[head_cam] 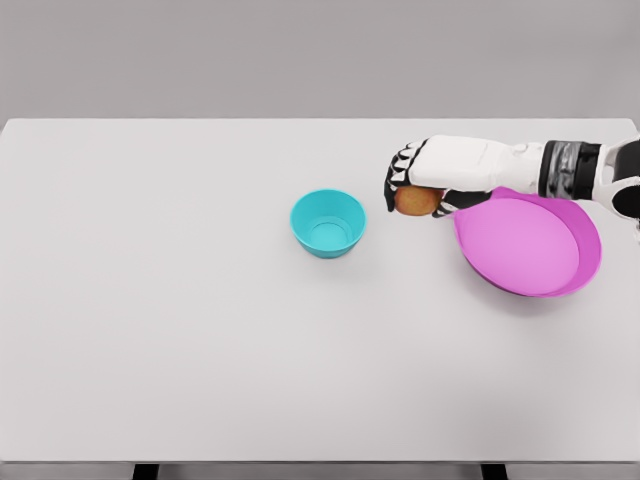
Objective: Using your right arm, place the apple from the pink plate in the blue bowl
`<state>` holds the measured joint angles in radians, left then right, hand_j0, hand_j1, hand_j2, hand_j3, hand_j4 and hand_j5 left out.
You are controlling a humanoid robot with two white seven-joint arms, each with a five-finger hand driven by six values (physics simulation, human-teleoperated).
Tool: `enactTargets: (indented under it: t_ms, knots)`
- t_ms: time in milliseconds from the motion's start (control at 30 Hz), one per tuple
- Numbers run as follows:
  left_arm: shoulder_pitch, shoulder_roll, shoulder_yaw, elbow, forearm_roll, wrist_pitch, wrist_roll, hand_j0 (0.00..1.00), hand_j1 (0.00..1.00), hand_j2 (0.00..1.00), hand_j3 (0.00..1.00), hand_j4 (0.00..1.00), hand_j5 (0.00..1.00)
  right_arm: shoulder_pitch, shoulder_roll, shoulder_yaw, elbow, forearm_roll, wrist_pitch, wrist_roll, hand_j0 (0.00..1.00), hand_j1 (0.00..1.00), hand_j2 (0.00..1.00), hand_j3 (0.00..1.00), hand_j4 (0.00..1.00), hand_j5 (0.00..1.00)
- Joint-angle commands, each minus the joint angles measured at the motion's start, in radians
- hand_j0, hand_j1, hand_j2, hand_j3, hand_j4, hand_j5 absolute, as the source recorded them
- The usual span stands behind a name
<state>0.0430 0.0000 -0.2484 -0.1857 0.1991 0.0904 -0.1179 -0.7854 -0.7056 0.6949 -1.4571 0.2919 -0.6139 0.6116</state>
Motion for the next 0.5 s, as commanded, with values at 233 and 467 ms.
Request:
enactTargets:
  t_ms: [233,467]
  knots:
    - [-0.002,0.000,0.000,0.000,0.000,0.000,0.000,1.00,1.00,1.00,1.00,1.00,1.00,-0.023,0.100,0.025,0.009,0.004,0.003,-0.001,0.52,0.52,0.52,0.52,0.52,0.52]
    - [0.000,0.000,0.000,0.000,0.000,0.000,0.000,1.00,1.00,1.00,1.00,1.00,1.00,-0.038,0.163,0.049,0.057,0.007,0.003,-0.001,0.52,0.52,0.52,0.52,0.52,0.52]
